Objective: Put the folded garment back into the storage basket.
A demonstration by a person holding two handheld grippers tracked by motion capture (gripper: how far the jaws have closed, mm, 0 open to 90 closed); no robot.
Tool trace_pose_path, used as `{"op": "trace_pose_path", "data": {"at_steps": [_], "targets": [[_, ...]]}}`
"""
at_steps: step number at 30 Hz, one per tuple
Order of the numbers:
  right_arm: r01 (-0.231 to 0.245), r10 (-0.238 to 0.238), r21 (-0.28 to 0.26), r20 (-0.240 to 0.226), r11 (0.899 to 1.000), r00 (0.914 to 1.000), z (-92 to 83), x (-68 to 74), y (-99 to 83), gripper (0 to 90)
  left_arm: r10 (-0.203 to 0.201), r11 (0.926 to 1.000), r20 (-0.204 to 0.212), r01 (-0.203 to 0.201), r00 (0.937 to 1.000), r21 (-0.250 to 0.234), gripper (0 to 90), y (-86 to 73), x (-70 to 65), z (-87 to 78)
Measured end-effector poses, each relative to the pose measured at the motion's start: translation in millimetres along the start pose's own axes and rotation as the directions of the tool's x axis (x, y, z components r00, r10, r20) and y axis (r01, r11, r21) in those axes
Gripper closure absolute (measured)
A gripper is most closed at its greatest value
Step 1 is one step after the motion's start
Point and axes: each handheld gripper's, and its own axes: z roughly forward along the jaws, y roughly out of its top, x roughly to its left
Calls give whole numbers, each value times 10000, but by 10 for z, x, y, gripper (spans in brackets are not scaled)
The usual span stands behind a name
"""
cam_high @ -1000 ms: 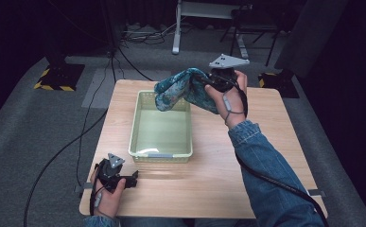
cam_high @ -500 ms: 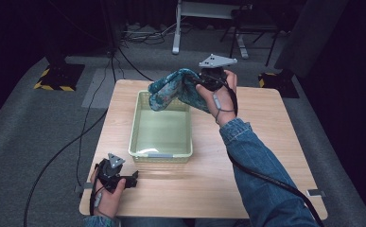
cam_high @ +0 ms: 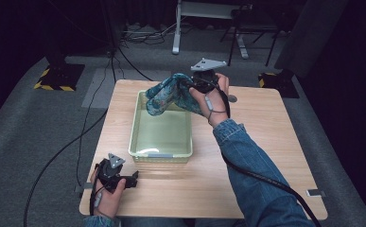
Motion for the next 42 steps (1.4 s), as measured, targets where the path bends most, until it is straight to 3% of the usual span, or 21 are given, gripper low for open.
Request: {"op": "trace_pose_path", "data": {"at_steps": [27,42], "targets": [[342,-317,992,-262,9945,9992,299,199,-206,828,34,10000,21,-34,10000,-6,1,0,0,0],[240,-164,1081,-705,9939,9974,400,304,-270,820,53,10000,28,-53,10000,0,1,0,0,0]]}}
